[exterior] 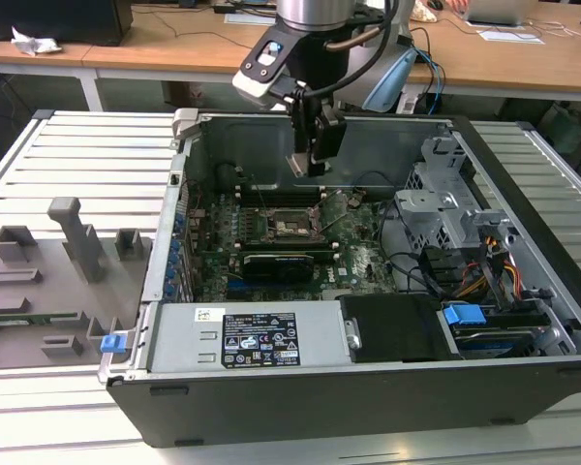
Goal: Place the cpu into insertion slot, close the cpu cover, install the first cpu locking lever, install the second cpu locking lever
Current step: 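Place the cpu into insertion slot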
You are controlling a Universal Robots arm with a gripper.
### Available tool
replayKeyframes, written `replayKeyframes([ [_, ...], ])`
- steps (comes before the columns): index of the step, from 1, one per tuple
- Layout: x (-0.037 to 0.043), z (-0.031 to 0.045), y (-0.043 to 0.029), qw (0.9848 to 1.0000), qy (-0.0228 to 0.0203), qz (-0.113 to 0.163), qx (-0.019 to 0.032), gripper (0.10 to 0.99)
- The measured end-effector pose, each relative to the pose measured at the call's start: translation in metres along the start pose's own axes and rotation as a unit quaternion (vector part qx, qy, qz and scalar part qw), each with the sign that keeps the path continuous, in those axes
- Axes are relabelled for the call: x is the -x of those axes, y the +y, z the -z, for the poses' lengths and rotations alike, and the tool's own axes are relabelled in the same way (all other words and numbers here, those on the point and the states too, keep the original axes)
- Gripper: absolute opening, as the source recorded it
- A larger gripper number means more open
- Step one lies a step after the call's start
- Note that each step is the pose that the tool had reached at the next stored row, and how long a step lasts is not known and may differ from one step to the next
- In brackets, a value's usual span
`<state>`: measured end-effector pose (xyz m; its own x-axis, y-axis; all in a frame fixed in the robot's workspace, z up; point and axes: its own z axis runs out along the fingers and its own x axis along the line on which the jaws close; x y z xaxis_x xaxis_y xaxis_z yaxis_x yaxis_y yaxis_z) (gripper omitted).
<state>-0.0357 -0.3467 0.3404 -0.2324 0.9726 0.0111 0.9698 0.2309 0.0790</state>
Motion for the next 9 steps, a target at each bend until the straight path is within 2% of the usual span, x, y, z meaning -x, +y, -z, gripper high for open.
replayKeyframes([
  [9, 0.0, -0.0021, -0.0002, 1.0, -0.0002, -0.003, 0.0, 0.525],
])
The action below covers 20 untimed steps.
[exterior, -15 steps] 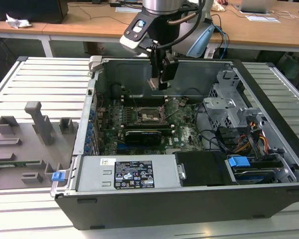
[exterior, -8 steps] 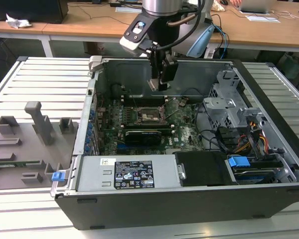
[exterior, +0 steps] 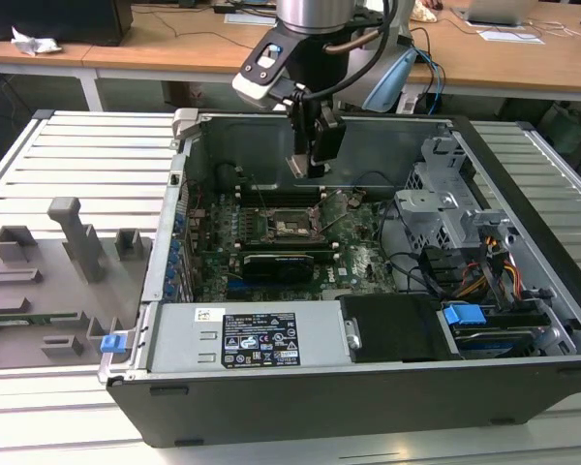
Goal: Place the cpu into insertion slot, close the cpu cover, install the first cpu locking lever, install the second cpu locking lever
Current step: 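Place the cpu into insertion slot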
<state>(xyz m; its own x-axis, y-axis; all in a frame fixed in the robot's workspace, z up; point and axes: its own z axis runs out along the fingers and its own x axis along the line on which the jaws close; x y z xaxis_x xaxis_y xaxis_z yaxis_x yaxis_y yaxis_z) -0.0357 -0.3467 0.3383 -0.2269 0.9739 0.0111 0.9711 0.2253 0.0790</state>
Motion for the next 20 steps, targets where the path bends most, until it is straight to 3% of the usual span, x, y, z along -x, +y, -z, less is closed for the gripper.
replayKeyframes([
  [20, 0.0, -0.0036, -0.0003, 1.0, -0.0005, -0.006, 0.0001, 0.525],
])
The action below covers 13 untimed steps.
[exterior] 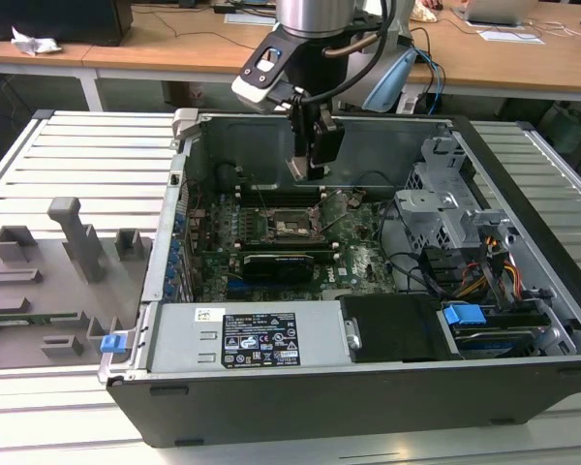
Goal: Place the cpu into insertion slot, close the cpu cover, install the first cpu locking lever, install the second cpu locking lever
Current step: 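Place the cpu into insertion slot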
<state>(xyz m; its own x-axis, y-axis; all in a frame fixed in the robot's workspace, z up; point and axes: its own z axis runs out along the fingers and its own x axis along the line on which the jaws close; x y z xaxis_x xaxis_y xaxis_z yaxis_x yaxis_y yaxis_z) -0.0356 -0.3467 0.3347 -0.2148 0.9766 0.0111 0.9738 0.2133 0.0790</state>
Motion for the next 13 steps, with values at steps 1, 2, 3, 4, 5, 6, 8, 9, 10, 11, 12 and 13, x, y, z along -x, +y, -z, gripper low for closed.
replayKeyframes([
  [1, 0.0, -0.0001, 0.0, 1.0, 0.0, 0.0, 0.0, 0.525],
  [2, 0.0, -0.0002, 0.0, 1.0, 0.0, 0.0, 0.0, 0.525],
  [3, 0.0, -0.001, -0.0001, 1.0, -0.0001, -0.002, 0.0, 0.525],
  [4, 0.0, -0.0017, -0.0001, 1.0, -0.0002, -0.003, 0.0, 0.525],
  [5, 0.0, -0.0018, -0.0001, 1.0, -0.0002, -0.003, 0.0, 0.525],
  [6, 0.0, -0.002, -0.0002, 1.0, -0.0002, -0.003, 0.0, 0.525],
  [8, 0.0, -0.0023, -0.0002, 1.0, -0.0002, -0.003, 0.0, 0.525],
  [9, 0.0, -0.0026, -0.0002, 1.0, -0.0003, -0.004, 0.0, 0.525],
  [10, 0.0, -0.003, -0.0002, 1.0, -0.0003, -0.005, 0.0001, 0.525],
  [11, 0.0, -0.0031, -0.0003, 1.0, -0.0004, -0.005, 0.0, 0.525],
  [12, 0.0, -0.0032, -0.0003, 1.0, -0.0004, -0.005, 0.0001, 0.525],
  [13, 0.0, -0.0033, -0.0003, 1.0, -0.0004, -0.005, 0.0001, 0.525],
])
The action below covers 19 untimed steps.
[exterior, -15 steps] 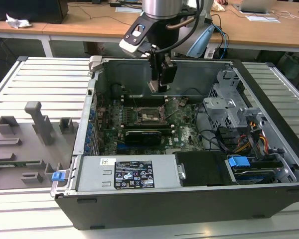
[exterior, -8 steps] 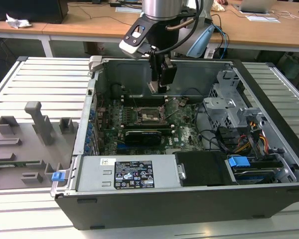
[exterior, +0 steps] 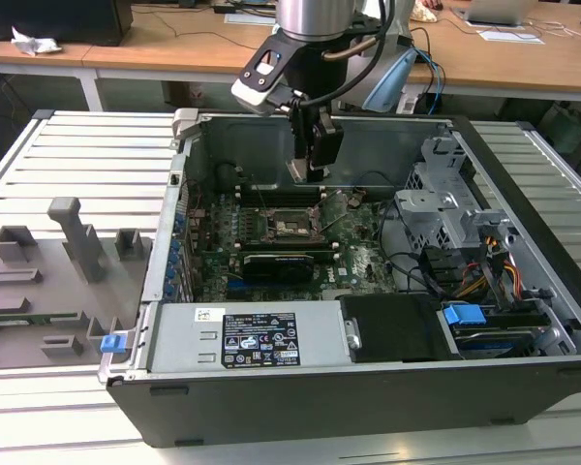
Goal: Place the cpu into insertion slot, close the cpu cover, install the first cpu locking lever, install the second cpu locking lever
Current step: 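Place the cpu into insertion slot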
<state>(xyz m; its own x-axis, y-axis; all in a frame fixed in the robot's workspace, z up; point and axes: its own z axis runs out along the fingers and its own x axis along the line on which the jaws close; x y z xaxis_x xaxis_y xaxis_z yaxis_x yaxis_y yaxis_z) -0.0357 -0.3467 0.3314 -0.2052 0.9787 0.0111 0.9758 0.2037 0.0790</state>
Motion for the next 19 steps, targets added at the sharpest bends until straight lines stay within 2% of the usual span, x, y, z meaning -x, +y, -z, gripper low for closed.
replayKeyframes([
  [19, 0.0, -0.0022, -0.0002, 1.0, -0.0002, -0.003, 0.0, 0.525],
])
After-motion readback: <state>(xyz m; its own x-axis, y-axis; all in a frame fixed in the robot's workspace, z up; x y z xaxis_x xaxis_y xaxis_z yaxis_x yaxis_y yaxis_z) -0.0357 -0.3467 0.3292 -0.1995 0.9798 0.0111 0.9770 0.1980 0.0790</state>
